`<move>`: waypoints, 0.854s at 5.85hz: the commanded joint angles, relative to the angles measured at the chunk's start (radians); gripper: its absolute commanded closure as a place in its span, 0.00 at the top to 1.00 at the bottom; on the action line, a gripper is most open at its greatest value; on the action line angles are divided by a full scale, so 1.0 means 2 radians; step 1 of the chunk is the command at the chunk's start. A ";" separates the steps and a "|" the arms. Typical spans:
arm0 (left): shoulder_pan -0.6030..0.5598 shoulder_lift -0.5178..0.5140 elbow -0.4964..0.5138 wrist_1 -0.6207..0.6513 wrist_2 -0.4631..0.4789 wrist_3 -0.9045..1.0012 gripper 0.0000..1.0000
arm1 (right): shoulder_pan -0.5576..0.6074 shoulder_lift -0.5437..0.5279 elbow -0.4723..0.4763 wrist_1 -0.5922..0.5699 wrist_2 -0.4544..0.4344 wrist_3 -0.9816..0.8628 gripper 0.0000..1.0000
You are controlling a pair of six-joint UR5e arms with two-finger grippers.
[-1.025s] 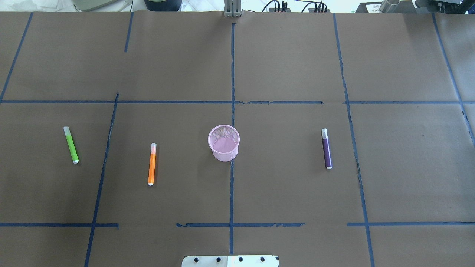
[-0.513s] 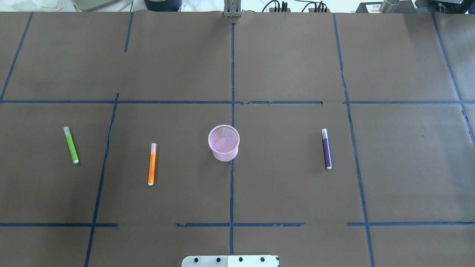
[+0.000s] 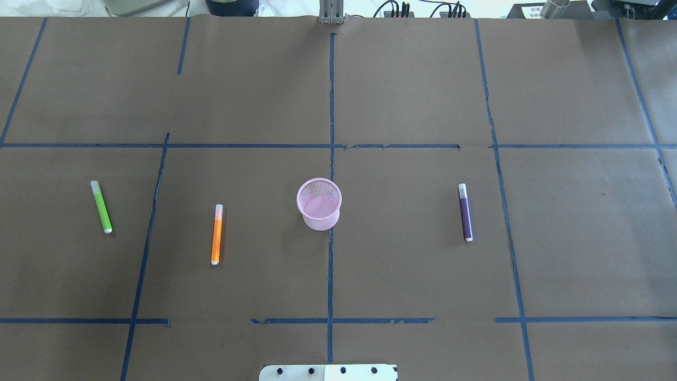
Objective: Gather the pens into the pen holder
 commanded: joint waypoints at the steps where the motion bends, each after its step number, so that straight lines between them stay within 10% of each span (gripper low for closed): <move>1: 0.001 0.003 -0.002 -0.007 -0.006 0.002 1.00 | -0.002 -0.013 -0.002 0.020 0.034 0.000 1.00; 5: 0.076 -0.006 -0.002 -0.029 -0.026 -0.074 1.00 | -0.003 -0.037 -0.001 0.077 0.033 -0.003 1.00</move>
